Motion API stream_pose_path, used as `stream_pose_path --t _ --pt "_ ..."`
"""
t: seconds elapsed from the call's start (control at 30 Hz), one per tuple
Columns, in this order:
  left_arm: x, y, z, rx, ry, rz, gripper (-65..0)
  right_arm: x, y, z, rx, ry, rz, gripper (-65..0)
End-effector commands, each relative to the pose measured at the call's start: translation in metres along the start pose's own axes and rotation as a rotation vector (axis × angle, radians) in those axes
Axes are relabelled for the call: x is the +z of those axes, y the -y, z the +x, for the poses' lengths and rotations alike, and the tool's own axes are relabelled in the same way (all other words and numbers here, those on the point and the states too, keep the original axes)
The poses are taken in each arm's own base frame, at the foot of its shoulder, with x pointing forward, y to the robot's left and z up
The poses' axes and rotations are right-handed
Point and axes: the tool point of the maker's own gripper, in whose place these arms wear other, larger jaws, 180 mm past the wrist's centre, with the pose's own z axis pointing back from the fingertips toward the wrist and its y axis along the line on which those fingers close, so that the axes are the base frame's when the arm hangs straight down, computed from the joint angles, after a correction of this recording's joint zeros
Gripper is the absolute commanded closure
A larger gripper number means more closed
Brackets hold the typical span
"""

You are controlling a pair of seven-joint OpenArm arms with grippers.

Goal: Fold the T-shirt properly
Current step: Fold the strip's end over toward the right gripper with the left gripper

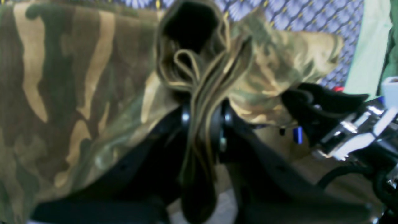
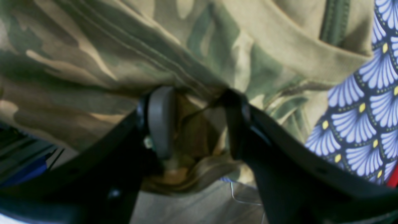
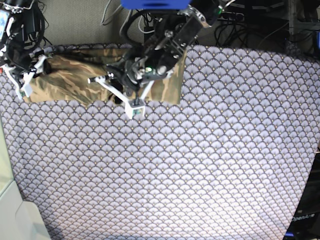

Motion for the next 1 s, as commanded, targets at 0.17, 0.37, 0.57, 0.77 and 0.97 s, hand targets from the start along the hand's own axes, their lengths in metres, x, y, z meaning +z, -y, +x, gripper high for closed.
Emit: stream_pose_path --t 0.17,0.37,0.57,0.77,0.97 --pt "0.004 0.015 0.012 -0.011 0.028 -0.040 -1.7 0.001 -0.001 -0.002 0.000 -0.013 0.003 -28.1" --pt "0.003 0.014 0.011 -0.010 0.016 -0.037 -2.2 0.001 -0.001 -0.003 0.000 -0.015 0.003 -28.1" --pt "0.006 0.021 0.009 0.000 0.005 -0.071 -20.8 0.001 -0.001 -0.003 0.001 -0.015 0.003 -28.1" --pt "0.010 0.023 0.008 0.007 -0.006 -0.099 -32.1 0.001 -0.001 -0.004 0.001 -0.017 0.003 -28.1" --pt "0.028 0.024 0.032 -0.012 0.114 -0.132 -32.1 0.001 -0.001 -0.004 0.001 -0.017 0.003 -28.1"
